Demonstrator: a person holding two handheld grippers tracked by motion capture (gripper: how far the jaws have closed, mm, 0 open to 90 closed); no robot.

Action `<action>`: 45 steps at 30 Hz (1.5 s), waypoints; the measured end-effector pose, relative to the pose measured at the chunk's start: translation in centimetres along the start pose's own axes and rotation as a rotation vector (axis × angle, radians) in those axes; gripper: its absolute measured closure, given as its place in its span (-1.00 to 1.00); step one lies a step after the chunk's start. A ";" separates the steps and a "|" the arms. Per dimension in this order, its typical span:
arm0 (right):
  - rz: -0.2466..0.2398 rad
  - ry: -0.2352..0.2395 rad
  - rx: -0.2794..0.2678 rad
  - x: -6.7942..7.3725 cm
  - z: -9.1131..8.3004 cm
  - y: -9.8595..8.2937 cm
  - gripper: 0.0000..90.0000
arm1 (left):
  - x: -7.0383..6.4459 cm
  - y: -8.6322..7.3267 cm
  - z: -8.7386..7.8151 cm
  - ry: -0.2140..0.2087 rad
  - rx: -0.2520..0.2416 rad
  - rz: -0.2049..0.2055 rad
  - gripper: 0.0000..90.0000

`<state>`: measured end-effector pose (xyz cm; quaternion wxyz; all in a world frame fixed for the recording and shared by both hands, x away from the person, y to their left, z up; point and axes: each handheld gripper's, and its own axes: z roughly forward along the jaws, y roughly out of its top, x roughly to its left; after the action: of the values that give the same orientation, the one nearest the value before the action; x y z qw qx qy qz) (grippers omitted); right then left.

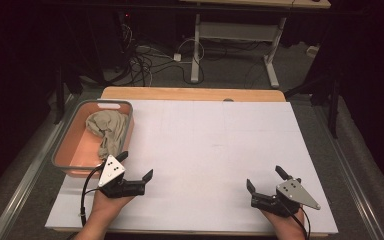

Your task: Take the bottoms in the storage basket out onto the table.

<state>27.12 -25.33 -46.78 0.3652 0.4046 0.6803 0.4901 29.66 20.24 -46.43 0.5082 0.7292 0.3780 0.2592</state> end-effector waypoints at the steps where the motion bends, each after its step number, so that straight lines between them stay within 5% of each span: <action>1: 0.003 0.000 -0.001 -0.1 0.0 -0.1 -0.99 | -0.1 0.0 0.1 0.002 0.001 0.004 -1.00; 31: 0.000 -0.009 -0.005 -0.3 -0.3 -0.3 -0.99 | -0.2 0.4 0.1 -0.027 0.005 -0.010 -1.00; 38: -0.006 -0.008 -0.010 -0.2 -0.3 -0.2 -0.99 | -0.3 1.4 -0.9 -0.012 0.013 0.014 -1.00; 45: -0.010 -0.001 -0.007 0.1 -0.3 -0.2 -0.99 | 0.9 2.1 -2.1 -0.005 0.005 0.010 -1.00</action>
<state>26.81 -25.38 -46.89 0.3696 0.4002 0.6803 0.4903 29.17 21.70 -43.76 0.5058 0.7332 0.3736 0.2589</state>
